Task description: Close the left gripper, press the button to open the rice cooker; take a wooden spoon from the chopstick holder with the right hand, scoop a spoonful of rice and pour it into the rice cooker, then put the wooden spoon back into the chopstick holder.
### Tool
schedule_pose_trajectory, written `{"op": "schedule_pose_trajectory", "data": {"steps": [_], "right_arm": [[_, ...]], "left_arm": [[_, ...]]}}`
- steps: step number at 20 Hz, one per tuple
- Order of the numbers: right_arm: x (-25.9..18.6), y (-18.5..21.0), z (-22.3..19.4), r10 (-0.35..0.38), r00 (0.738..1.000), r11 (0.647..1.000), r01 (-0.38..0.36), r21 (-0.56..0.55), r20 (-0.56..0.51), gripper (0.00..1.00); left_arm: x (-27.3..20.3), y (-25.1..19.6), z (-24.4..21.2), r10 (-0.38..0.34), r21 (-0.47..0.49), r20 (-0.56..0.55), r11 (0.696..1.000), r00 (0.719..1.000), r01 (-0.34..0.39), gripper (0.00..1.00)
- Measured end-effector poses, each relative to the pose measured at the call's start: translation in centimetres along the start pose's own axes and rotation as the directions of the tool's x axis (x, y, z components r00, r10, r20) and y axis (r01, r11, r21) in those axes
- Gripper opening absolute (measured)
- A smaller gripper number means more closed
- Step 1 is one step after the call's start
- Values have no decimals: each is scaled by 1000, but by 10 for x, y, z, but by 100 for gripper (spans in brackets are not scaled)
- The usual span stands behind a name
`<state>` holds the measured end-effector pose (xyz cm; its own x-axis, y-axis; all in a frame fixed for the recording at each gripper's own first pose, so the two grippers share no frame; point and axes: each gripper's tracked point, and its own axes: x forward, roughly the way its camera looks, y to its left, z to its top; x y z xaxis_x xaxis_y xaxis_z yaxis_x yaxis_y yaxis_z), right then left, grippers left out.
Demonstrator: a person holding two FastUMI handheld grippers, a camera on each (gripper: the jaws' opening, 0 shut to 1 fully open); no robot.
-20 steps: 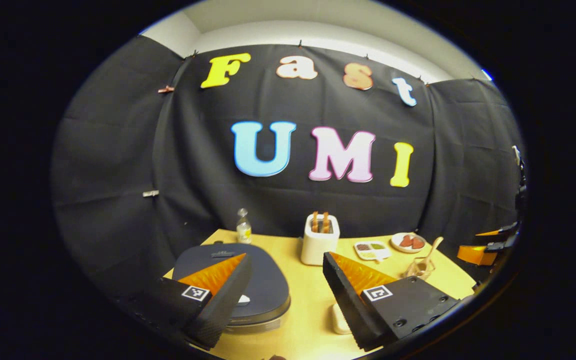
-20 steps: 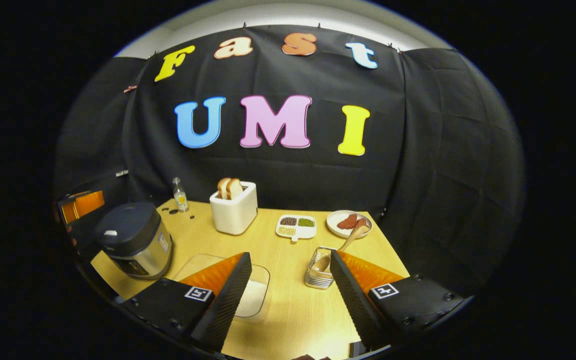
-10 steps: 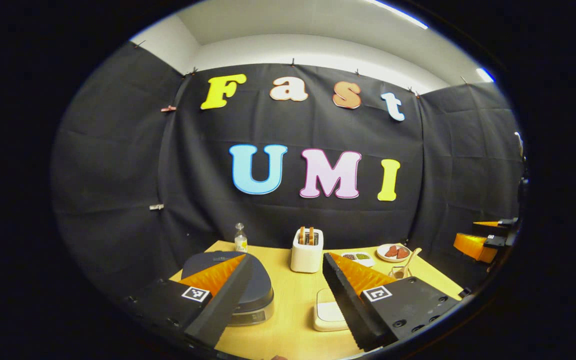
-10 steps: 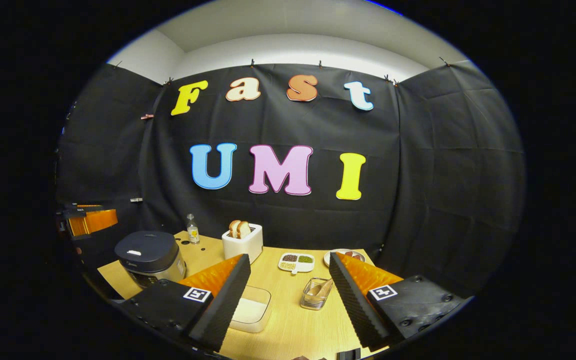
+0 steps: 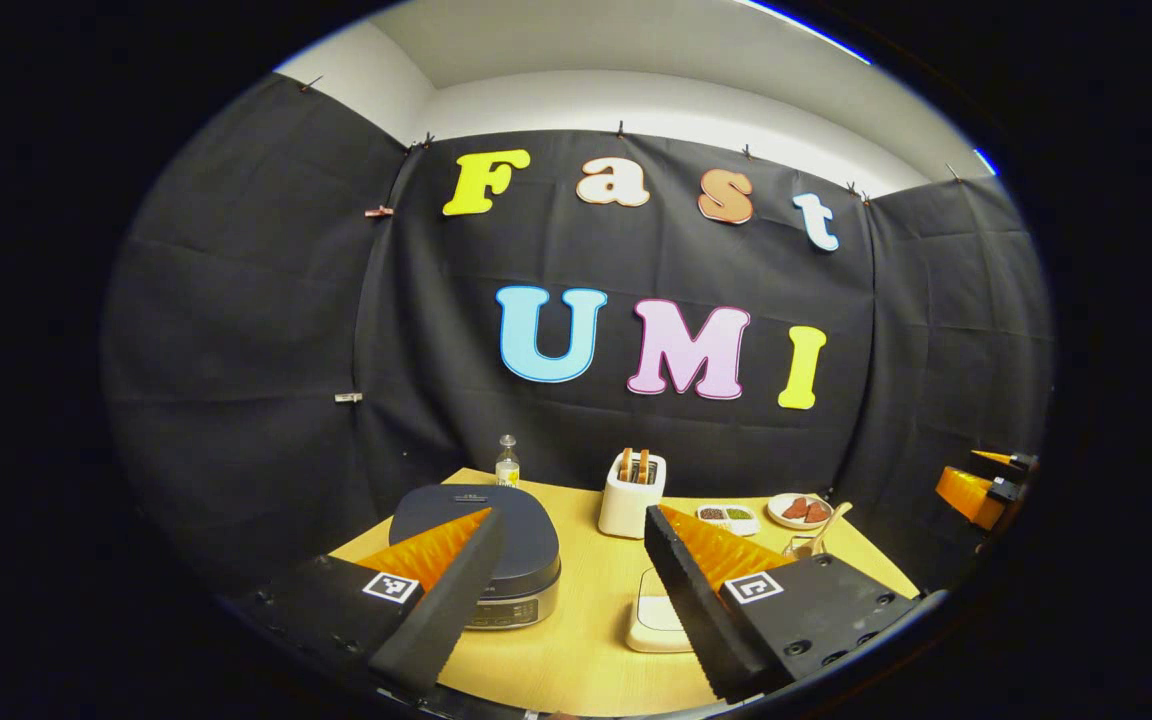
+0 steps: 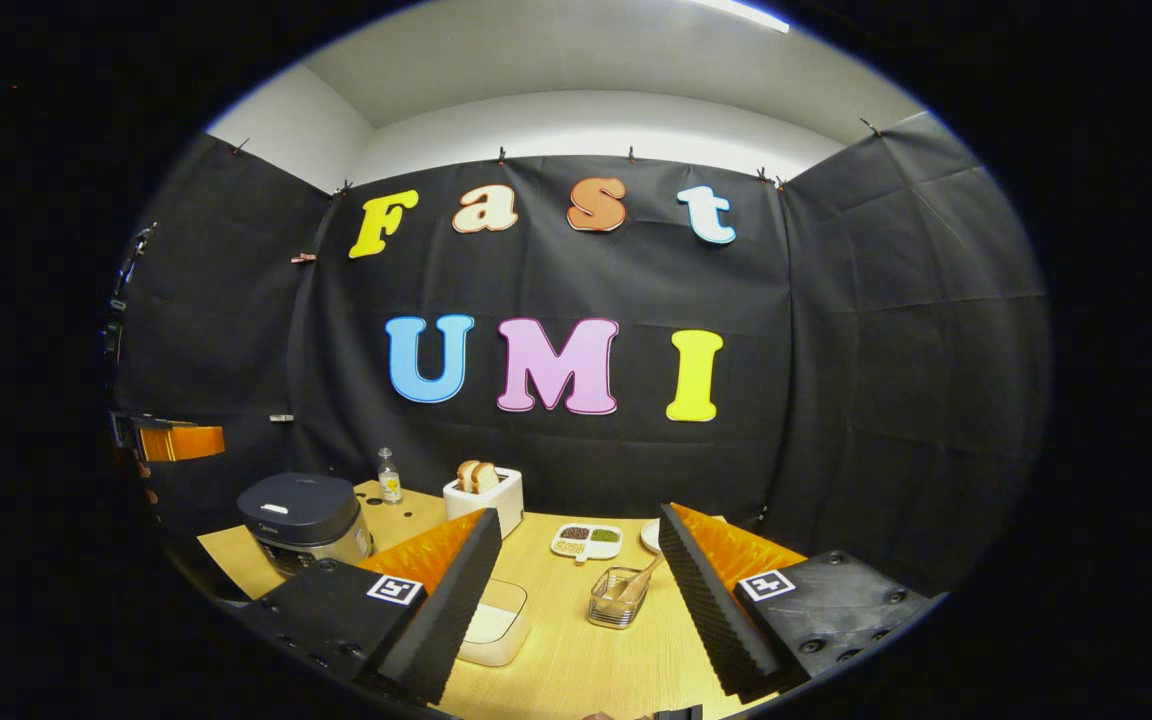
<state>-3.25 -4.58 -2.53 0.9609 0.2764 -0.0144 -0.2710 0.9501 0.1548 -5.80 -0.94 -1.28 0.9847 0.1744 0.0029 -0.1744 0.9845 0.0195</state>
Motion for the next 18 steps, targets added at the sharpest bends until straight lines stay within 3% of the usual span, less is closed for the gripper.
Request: {"op": "schedule_pose_trajectory", "data": {"steps": [8, 11, 18], "right_arm": [[3, 8, -7, -62, 998, 996, 61, -59, -24, 99], [5, 15, -15, -77, 996, 993, 73, -93, -43, 99], [13, 27, -18, -121, 991, 989, 115, -98, -55, 98]], "left_arm": [[12, -1, -3, -54, -32, 5, 998, 999, 55, 95], [18, 7, -5, -68, -2, 8, 998, 998, 68, 92], [33, 13, -18, -111, 30, -11, 993, 994, 111, 95]]}}
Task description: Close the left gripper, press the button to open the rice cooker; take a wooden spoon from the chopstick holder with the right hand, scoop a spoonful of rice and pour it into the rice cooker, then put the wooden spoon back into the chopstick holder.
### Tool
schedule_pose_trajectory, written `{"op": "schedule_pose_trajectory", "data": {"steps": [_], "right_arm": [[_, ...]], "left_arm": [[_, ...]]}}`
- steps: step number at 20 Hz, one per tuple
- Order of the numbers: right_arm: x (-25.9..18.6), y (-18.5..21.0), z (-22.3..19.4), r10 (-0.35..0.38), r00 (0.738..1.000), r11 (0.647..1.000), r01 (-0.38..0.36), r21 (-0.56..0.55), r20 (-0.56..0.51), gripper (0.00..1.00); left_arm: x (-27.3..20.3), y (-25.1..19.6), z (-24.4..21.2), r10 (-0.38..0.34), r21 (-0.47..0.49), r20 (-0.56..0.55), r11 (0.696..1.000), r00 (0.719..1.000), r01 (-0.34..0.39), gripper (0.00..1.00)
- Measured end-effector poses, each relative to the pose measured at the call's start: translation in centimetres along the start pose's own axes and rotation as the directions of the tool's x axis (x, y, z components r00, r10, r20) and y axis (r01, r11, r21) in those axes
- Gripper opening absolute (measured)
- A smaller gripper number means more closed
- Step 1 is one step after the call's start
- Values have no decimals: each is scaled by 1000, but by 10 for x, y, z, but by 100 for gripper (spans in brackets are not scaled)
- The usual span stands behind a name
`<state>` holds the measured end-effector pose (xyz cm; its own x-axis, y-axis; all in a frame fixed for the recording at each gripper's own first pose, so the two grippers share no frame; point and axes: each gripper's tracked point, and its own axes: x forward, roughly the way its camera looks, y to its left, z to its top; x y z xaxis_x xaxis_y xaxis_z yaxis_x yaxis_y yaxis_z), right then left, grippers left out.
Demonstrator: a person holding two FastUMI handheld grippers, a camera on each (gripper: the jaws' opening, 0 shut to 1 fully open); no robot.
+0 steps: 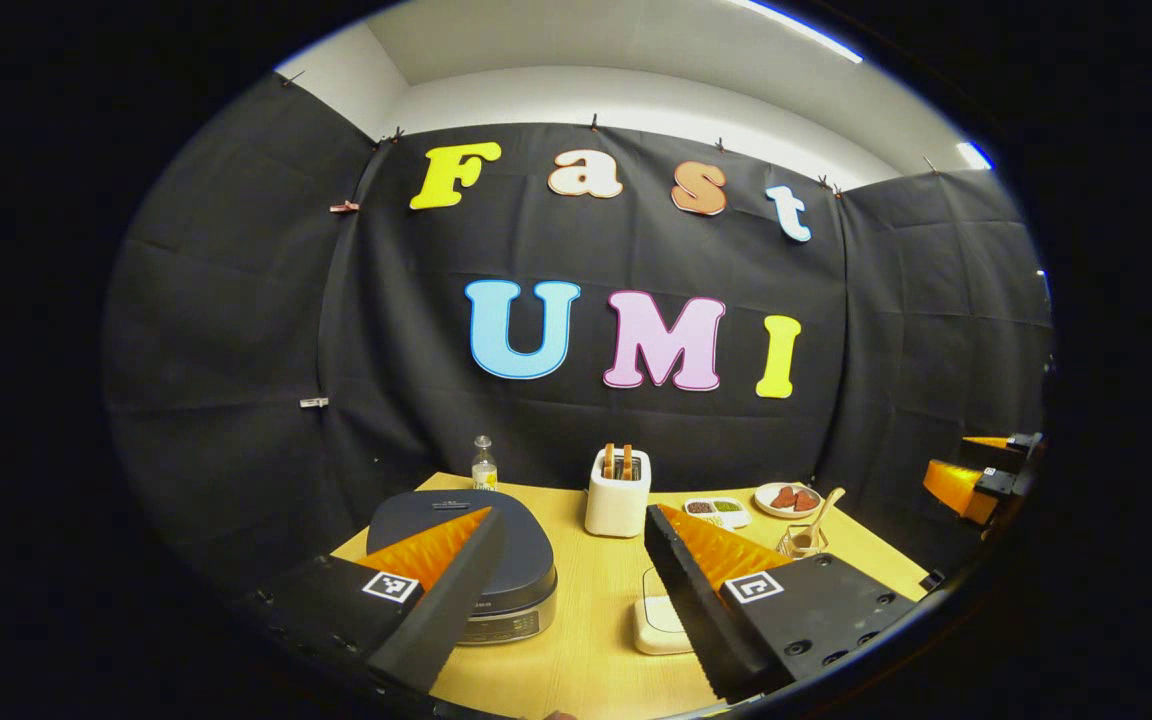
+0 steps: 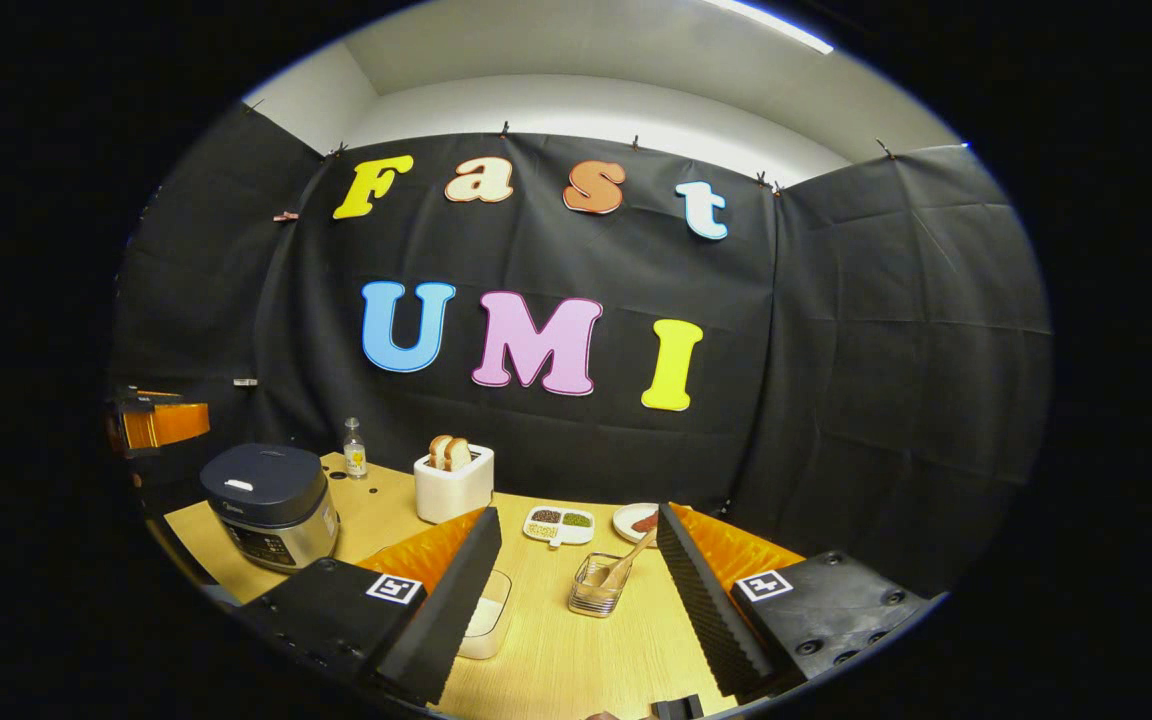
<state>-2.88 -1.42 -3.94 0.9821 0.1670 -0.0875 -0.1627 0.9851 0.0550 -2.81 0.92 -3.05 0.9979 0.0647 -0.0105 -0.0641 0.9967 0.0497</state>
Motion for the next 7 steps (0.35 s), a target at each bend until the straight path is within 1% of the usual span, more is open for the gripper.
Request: {"op": "schedule_pose_trajectory", "data": {"steps": [4, 7], "right_arm": [[3, 8, -2, -21, 1000, 1000, 21, 22, -8, 98], [7, 10, 1, -35, 999, 999, 35, 17, 7, 98]], "left_arm": [[1, -4, -9, -38, 42, -15, 998, 999, 38, 95], [2, -10, -13, -65, 50, -22, 997, 998, 66, 95]]}}
